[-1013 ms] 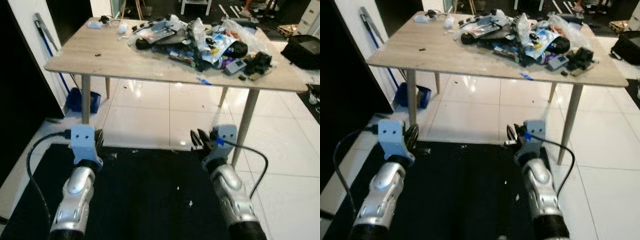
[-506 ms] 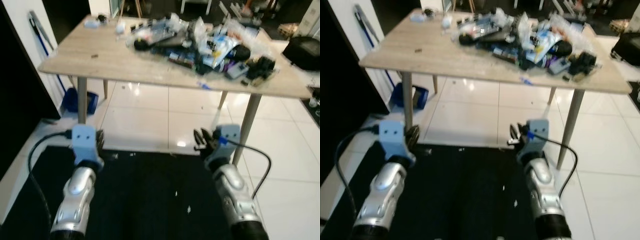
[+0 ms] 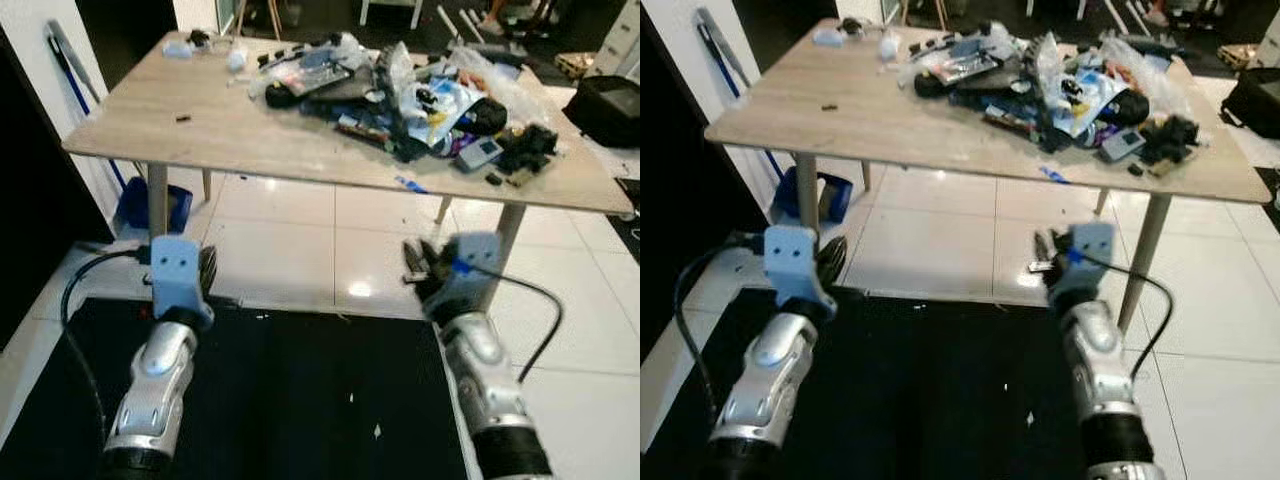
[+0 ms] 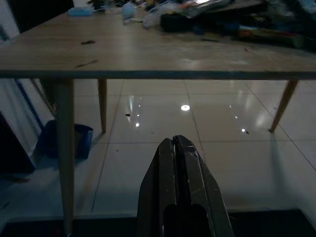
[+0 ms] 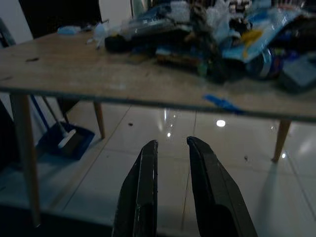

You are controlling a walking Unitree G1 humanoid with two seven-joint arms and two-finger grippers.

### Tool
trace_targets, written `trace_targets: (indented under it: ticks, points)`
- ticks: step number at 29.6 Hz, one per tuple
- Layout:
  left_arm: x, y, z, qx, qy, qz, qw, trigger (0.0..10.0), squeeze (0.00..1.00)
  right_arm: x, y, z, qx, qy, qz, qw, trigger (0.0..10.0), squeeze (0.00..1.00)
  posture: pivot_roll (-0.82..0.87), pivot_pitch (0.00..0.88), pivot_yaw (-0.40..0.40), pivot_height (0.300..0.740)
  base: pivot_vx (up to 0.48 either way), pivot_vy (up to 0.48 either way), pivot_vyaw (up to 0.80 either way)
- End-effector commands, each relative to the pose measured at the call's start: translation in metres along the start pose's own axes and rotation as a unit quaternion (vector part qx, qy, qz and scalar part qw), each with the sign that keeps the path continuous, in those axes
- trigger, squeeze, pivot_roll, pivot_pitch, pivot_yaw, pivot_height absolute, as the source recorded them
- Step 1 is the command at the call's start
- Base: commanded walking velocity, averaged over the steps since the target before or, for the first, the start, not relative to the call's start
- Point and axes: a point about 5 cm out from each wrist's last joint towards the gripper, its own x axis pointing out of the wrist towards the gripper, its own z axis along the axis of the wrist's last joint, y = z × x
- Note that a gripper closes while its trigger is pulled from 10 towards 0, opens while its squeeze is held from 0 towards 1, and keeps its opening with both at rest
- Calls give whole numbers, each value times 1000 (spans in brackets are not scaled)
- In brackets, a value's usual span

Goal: Picking trash to rubbish bin

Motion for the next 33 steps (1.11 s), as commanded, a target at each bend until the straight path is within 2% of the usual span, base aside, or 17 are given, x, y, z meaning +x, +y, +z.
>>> trace_targets:
  ticks: [1,7,19,26,33]
  points:
    - [-1,0,-1,3,7,0,1000,10000,0,-1,-2,3,0,-8,-4,1000,10000,0,-14,122,-45,740,266,0,0]
    - [3,-2,8,6,-9,-9,1000,10000,0,8,-7,20,-16,-41,-13,999,10000,0,-15,118,-45,740,264,0,0]
    - [9,-11,21,9,-26,-34,999,10000,0,16,-16,35,-27,-66,-36,997,10000,0,-13,132,-44,740,265,0,0]
    - [11,-10,24,9,-30,-33,999,10000,0,16,-18,36,-28,-67,-41,997,10000,0,-12,131,-43,740,266,0,0]
    - [11,-9,24,9,-28,-33,999,10000,0,15,-14,32,-25,-61,-36,997,10000,0,-7,136,-40,740,271,0,0]
